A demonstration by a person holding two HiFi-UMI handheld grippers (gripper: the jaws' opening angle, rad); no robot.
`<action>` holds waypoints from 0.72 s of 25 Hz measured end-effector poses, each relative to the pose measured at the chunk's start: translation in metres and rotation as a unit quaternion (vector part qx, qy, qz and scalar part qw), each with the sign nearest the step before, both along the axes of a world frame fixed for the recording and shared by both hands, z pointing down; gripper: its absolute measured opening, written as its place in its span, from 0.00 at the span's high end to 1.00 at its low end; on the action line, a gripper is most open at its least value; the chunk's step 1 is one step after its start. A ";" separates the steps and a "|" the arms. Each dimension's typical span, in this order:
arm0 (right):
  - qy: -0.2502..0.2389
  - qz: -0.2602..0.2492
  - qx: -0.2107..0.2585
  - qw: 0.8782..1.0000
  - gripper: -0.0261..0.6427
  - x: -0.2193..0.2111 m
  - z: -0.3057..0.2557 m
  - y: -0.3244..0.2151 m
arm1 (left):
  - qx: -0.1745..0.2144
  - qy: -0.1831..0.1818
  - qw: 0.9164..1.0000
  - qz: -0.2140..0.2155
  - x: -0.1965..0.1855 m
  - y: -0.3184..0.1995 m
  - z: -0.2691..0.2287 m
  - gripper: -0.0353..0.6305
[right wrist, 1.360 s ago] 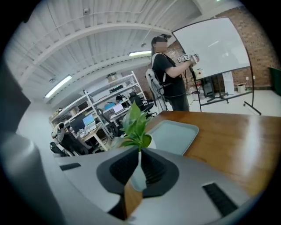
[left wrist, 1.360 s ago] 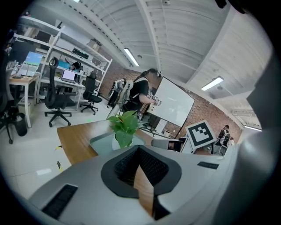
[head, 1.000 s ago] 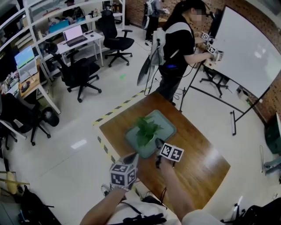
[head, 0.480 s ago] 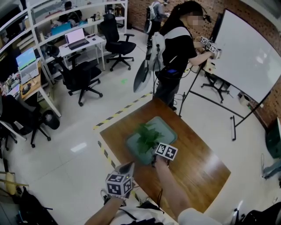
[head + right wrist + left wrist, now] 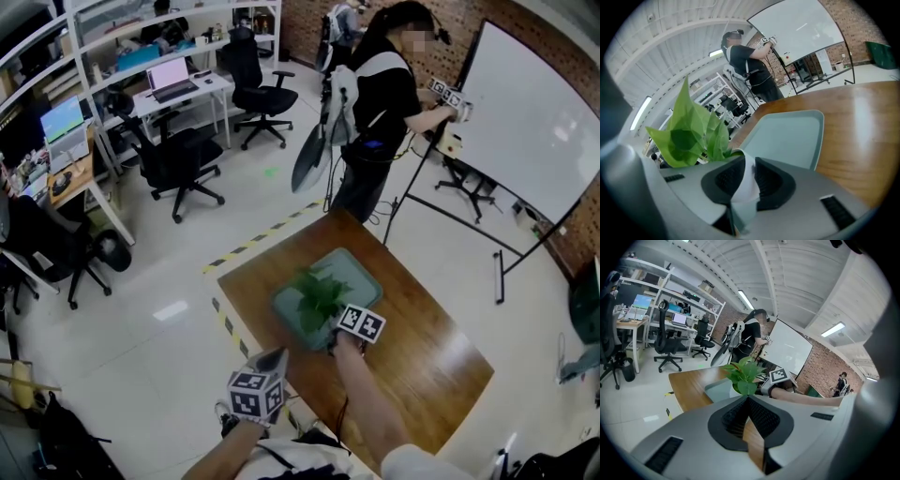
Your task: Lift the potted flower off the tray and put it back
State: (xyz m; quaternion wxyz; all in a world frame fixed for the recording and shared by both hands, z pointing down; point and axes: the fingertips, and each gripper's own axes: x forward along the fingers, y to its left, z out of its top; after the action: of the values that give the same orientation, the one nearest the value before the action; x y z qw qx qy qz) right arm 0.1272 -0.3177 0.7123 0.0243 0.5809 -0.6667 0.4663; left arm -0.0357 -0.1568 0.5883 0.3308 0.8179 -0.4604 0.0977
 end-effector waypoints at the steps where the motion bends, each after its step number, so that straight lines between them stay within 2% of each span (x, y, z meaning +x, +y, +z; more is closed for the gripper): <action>1: 0.000 0.001 0.004 1.000 0.85 0.001 -0.004 0.001 | 0.000 0.000 1.000 0.002 0.002 0.000 -0.001 0.95; 6: -0.007 0.014 0.024 1.000 0.86 0.013 -0.021 0.005 | 0.003 0.003 1.000 0.016 0.010 0.003 -0.002 0.95; 11: -0.008 0.042 0.045 0.998 0.86 0.044 -0.041 0.015 | 0.004 0.007 1.000 0.029 0.021 0.008 -0.003 0.95; 18: -0.006 0.059 0.060 0.996 0.87 0.082 -0.061 0.055 | 0.000 0.018 0.999 0.042 0.037 0.016 -0.004 0.95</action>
State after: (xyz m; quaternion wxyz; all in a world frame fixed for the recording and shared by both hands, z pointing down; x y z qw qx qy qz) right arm 0.2089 -0.2630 0.6514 -0.0423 0.6172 -0.6581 0.4292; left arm 0.0014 -0.1407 0.5841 0.3343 0.8382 -0.4199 0.0965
